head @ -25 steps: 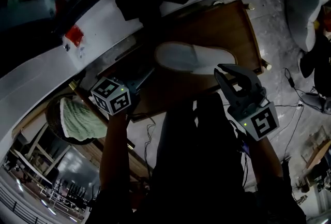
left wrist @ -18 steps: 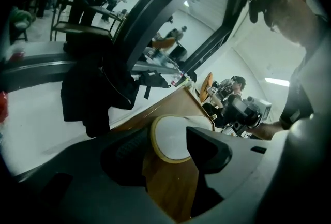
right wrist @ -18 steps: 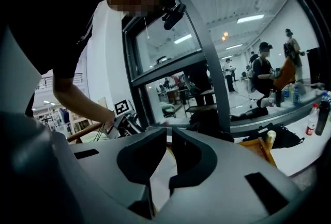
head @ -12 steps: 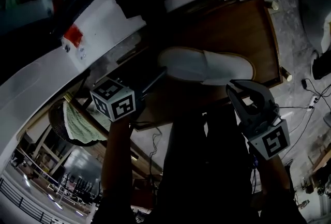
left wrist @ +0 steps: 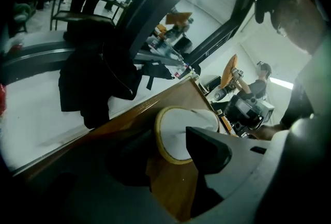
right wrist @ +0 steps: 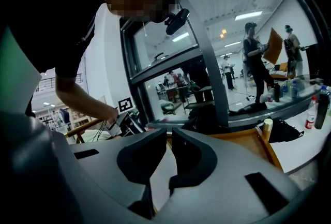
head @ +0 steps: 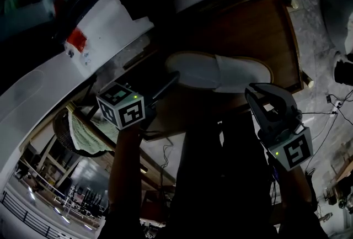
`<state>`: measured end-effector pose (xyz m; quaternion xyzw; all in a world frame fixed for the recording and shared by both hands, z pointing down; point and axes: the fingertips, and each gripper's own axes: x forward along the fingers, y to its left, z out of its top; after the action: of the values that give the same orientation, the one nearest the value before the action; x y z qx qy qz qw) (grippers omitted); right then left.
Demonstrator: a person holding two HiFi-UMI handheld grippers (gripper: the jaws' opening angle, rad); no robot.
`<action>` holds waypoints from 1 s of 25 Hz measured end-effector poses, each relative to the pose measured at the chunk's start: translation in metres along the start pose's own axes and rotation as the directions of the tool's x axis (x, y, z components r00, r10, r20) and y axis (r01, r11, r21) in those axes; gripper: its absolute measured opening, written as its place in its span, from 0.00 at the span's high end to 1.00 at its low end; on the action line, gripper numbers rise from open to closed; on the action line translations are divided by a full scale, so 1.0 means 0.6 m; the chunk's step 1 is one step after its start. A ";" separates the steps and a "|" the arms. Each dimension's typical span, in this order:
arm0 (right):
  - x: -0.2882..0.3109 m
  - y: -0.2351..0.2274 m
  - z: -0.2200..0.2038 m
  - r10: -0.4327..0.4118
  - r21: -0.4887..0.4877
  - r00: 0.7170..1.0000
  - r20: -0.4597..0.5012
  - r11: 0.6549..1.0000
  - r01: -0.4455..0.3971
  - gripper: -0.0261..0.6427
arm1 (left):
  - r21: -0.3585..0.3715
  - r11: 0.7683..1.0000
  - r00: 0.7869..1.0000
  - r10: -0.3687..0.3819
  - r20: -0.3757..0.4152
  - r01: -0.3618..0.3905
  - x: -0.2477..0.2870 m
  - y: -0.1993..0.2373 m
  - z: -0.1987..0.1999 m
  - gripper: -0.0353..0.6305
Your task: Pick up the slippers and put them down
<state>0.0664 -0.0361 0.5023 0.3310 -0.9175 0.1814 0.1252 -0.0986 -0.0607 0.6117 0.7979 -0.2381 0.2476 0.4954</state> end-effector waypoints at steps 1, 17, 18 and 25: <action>0.001 0.000 0.002 0.001 -0.001 1.000 0.011 1.000 -0.001 0.90 | -0.004 1.000 1.000 -0.004 0.000 0.004 0.001 0.000 0.000 0.62; -0.023 0.009 -0.072 0.057 -0.134 0.970 -0.238 0.987 -0.091 0.90 | -0.023 0.998 0.998 -0.056 0.010 0.056 -0.008 -0.002 -0.006 0.84; -0.020 0.008 -0.065 0.051 -0.120 0.977 -0.206 0.990 -0.077 0.90 | -0.021 0.998 0.998 -0.062 0.017 0.063 -0.009 -0.005 -0.004 0.85; 0.005 0.006 0.009 -0.010 -0.022 0.998 0.061 1.000 0.011 0.90 | -0.019 0.993 0.990 -0.110 0.091 0.112 -0.026 -0.030 0.011 0.89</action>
<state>0.0615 -0.0375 0.4978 0.3398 -0.9211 0.1603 0.1016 -0.0985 -0.0575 0.5874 0.8141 -0.2182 0.1806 0.5069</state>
